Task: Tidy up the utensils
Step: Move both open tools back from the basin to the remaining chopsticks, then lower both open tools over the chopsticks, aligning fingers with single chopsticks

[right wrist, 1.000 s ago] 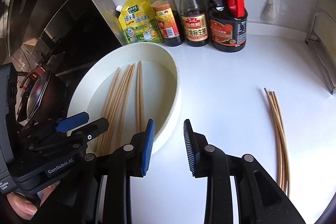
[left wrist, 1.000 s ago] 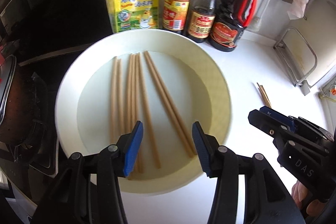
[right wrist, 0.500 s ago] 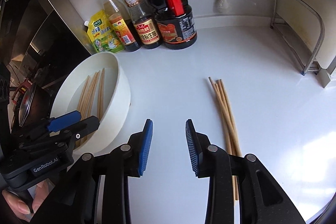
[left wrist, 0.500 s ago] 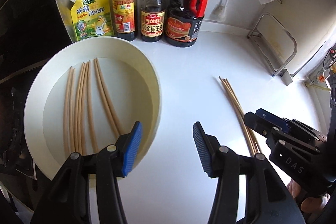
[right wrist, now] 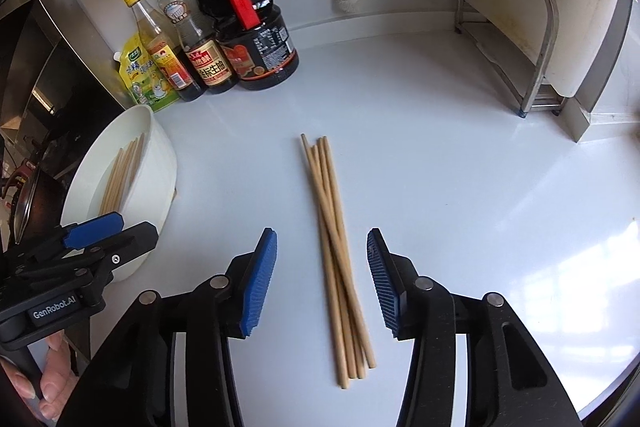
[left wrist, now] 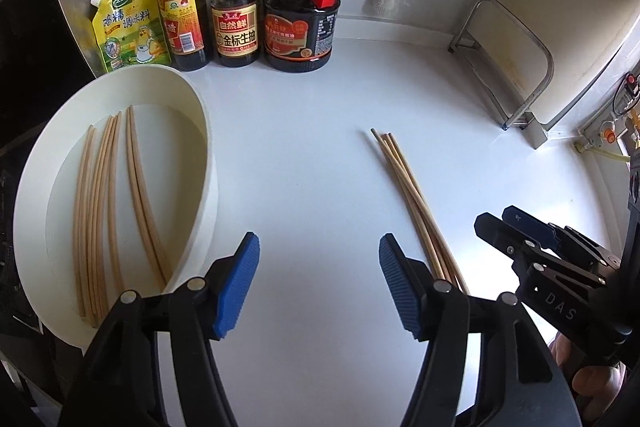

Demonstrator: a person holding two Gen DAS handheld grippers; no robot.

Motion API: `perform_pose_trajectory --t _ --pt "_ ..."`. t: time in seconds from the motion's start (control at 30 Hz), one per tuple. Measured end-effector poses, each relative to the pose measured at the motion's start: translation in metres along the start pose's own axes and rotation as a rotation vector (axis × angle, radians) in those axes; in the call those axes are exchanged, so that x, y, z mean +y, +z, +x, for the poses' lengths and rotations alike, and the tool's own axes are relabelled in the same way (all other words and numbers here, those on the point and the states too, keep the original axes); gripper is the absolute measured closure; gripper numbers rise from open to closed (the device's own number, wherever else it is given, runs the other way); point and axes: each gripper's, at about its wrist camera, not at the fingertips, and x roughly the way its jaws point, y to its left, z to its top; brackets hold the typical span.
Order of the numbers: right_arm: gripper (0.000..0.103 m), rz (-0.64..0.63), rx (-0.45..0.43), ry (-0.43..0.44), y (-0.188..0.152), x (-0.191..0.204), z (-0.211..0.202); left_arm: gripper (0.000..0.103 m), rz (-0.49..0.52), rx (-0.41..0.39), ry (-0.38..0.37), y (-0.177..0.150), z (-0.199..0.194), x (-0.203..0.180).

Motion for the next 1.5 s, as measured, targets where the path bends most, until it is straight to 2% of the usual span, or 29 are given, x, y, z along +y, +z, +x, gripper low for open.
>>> perform_pose_trajectory --t 0.27,0.67,1.3,1.5 --pt "0.053 -0.021 0.052 -0.014 -0.012 -0.032 0.028 0.036 -0.014 0.034 0.015 -0.012 0.028 -0.018" --pt "0.053 -0.096 0.056 -0.040 -0.016 -0.047 0.061 0.036 -0.049 0.073 0.068 -0.024 0.056 -0.021" --pt "0.053 -0.179 0.072 -0.007 -0.024 -0.019 0.070 0.036 -0.051 0.080 0.074 -0.024 0.069 -0.026" --pt "0.053 -0.168 0.052 -0.019 -0.021 -0.022 0.068 0.036 -0.058 0.077 0.080 -0.024 0.075 -0.025"
